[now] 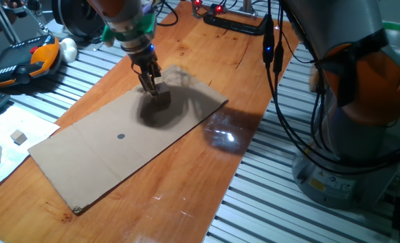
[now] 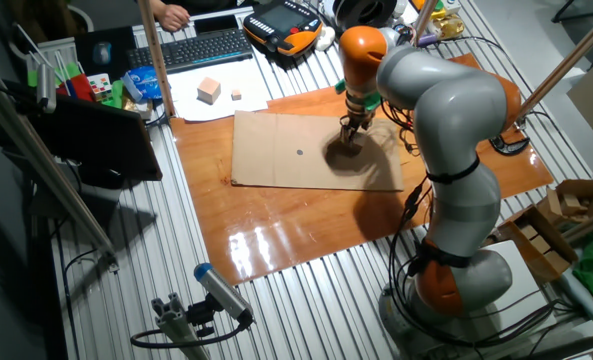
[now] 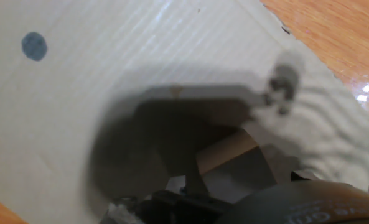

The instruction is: Grab the block and place it at the designated location

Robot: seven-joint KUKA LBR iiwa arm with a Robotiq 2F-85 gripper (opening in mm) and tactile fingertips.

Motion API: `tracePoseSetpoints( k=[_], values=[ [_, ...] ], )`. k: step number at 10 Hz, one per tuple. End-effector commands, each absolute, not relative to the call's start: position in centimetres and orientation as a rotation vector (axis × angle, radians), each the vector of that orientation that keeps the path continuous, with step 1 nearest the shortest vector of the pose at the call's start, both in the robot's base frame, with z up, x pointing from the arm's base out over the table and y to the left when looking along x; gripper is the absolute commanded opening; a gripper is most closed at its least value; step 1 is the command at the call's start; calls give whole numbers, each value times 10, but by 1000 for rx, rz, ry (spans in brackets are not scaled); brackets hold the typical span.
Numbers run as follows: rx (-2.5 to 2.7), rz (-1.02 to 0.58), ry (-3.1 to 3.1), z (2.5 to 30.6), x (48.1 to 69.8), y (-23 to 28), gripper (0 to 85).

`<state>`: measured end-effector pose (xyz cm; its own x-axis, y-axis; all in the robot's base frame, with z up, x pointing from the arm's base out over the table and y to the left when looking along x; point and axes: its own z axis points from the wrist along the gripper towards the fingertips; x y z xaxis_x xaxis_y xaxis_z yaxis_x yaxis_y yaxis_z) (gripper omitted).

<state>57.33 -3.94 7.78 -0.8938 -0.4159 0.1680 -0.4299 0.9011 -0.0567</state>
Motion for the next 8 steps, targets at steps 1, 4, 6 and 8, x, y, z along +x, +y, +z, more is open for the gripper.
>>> tracePoseSetpoints(
  k=[1, 4, 6, 8],
  values=[
    [652, 135, -2915, 74, 573, -40, 837],
    [655, 128, -2922, 65, 574, -42, 850],
    [657, 112, -2925, 57, 575, -45, 850],
    [659, 97, -2927, 51, 575, -49, 850]
  ],
)
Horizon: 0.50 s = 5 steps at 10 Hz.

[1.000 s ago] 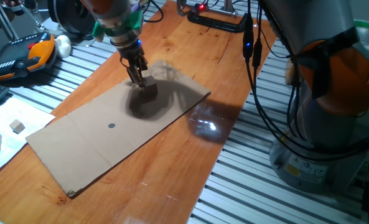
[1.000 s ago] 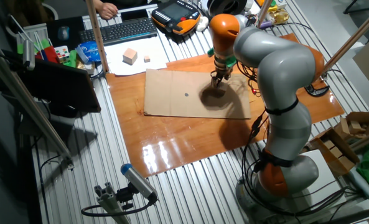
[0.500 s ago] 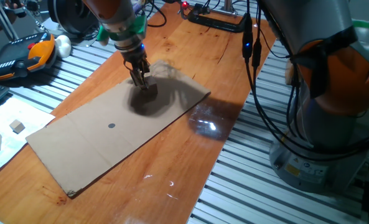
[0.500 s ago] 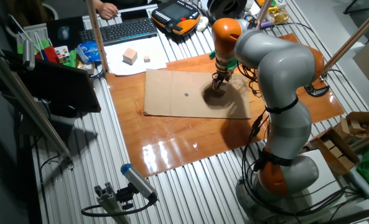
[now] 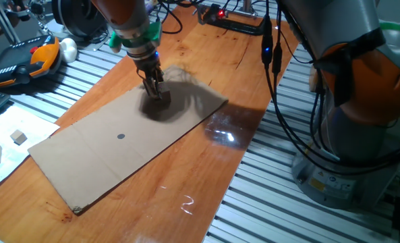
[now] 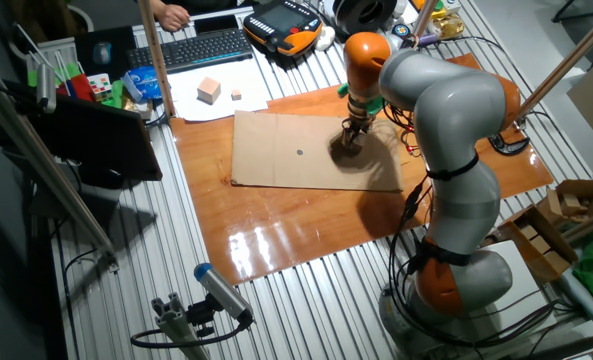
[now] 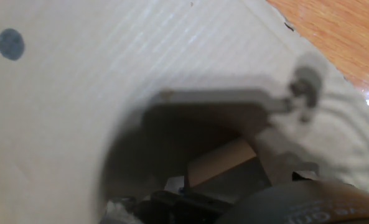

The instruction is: Grab the block and place it at the designated location

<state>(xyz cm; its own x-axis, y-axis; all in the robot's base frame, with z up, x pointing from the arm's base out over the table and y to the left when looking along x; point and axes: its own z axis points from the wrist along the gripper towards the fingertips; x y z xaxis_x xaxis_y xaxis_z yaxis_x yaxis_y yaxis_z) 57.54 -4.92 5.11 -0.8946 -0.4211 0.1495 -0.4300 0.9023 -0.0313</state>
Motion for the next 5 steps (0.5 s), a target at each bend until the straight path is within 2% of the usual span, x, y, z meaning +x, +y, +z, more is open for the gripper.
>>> tracePoseSetpoints(
  k=[1, 3, 5],
  values=[
    [659, 88, -2929, 50, 575, -50, 850],
    [660, 79, -2930, 49, 574, -48, 777],
    [661, 70, -2931, 49, 573, -44, 597]
  ],
)
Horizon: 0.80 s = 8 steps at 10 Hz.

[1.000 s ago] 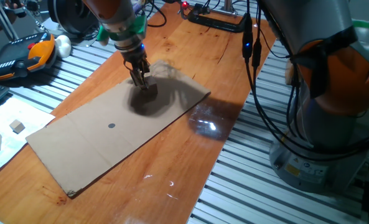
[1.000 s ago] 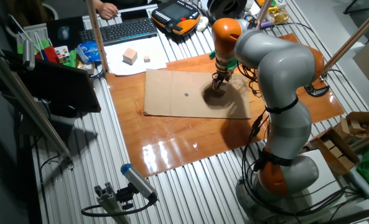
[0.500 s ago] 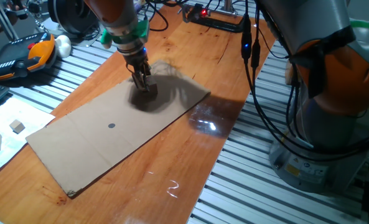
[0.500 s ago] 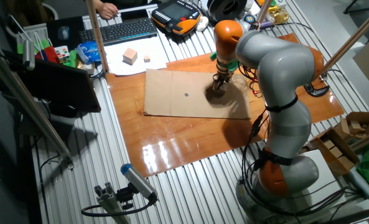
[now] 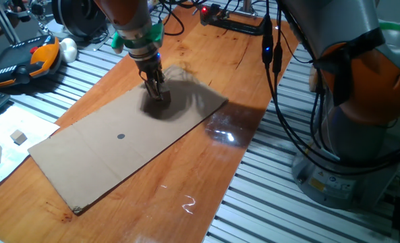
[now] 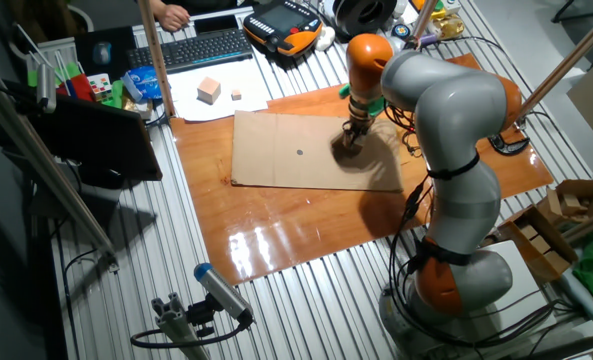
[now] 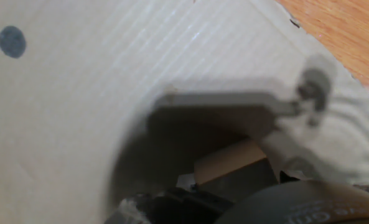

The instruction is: Grab the block and place it at the designated location

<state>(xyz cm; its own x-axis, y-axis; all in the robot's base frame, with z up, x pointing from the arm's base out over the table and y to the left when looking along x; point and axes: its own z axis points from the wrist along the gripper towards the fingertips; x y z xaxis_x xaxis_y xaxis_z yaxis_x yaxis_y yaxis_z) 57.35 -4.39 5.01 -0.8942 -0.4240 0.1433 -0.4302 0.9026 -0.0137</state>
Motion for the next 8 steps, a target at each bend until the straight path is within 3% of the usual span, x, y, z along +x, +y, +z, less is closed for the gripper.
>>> tracePoseSetpoints(
  k=[1, 5, 8],
  values=[
    [660, 65, -2926, 51, 574, -43, 513],
    [561, 10, -2912, 70, 578, -33, 457],
    [384, 29, -2896, 108, 582, -1, 393]
  ],
)
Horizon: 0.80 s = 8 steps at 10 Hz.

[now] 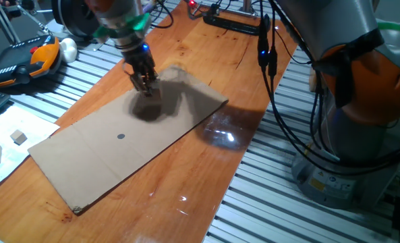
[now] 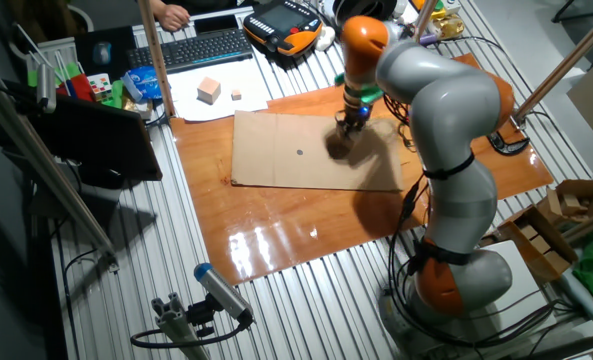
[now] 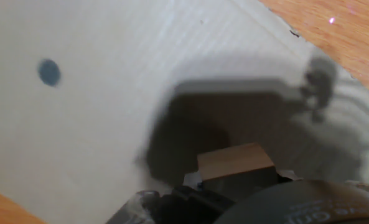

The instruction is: Grab the block and place it at the designated location

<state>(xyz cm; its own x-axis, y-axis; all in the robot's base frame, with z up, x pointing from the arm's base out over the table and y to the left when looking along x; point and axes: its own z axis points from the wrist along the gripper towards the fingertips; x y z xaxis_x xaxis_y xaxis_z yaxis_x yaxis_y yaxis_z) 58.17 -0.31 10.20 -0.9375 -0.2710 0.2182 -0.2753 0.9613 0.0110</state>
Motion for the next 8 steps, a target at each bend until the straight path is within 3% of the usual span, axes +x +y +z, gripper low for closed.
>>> tracePoseSetpoints(
  k=[1, 4, 8],
  values=[
    [321, 23, -2903, 118, 581, 9, 387],
    [73, 48, -2962, 137, 568, 39, 437],
    [4, 66, -2971, 135, 563, 43, 463]
  ],
)
